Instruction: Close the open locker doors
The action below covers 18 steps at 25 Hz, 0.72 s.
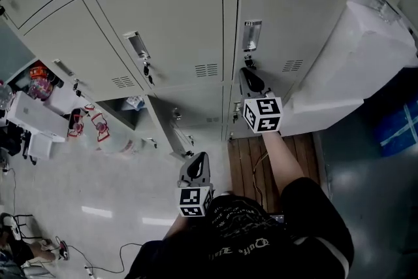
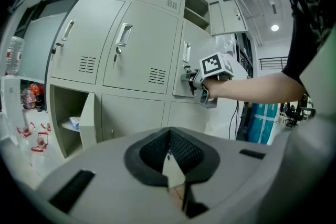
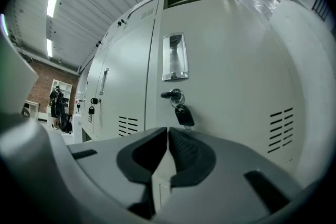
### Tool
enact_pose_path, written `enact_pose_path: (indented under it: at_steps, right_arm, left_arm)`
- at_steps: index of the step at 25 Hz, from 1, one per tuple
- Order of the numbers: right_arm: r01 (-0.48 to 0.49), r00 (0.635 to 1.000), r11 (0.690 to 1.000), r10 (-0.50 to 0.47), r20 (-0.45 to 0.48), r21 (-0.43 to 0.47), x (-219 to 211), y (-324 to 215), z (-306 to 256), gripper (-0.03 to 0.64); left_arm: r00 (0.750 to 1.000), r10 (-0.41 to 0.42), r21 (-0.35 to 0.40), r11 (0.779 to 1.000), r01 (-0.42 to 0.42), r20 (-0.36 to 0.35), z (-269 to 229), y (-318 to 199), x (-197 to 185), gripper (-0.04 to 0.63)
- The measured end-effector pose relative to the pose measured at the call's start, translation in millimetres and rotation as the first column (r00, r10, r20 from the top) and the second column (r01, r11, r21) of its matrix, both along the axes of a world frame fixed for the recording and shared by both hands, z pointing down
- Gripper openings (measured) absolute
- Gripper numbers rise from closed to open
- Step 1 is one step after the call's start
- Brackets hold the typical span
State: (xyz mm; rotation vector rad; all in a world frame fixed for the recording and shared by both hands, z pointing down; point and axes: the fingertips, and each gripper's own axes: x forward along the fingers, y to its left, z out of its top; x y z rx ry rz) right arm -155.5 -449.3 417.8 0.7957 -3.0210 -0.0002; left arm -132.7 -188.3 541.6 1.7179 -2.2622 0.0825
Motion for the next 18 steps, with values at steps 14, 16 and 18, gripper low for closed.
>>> enact_pose_path:
  at_steps: [14, 16, 18]
  right_arm:
    - [-0.025, 1.0, 0.999, 0.025, -0.005, 0.024, -10.3, -13.2, -0.4, 0.009]
    - [-0.02, 1.0, 1.0, 0.02, 0.003, 0.003, -9.7, -13.4, 0.3, 0.011]
    - [-0.011, 1.0, 1.0, 0.011, 0.005, -0.016, -10.2, -12.5, 0.1, 0.011]
  left_arm:
    - [0.999, -0.035, -0.022, 0.999, 0.035, 0.004, 4.5, 6.3, -12.4, 0.008]
    - [0.999, -0.032, -0.022, 0.999, 0.032, 0.004, 4.7, 6.4, -12.7, 0.008]
    - [1.0, -0.026, -0.019, 0.999, 0.026, 0.005, 4.0, 6.5, -12.7, 0.006]
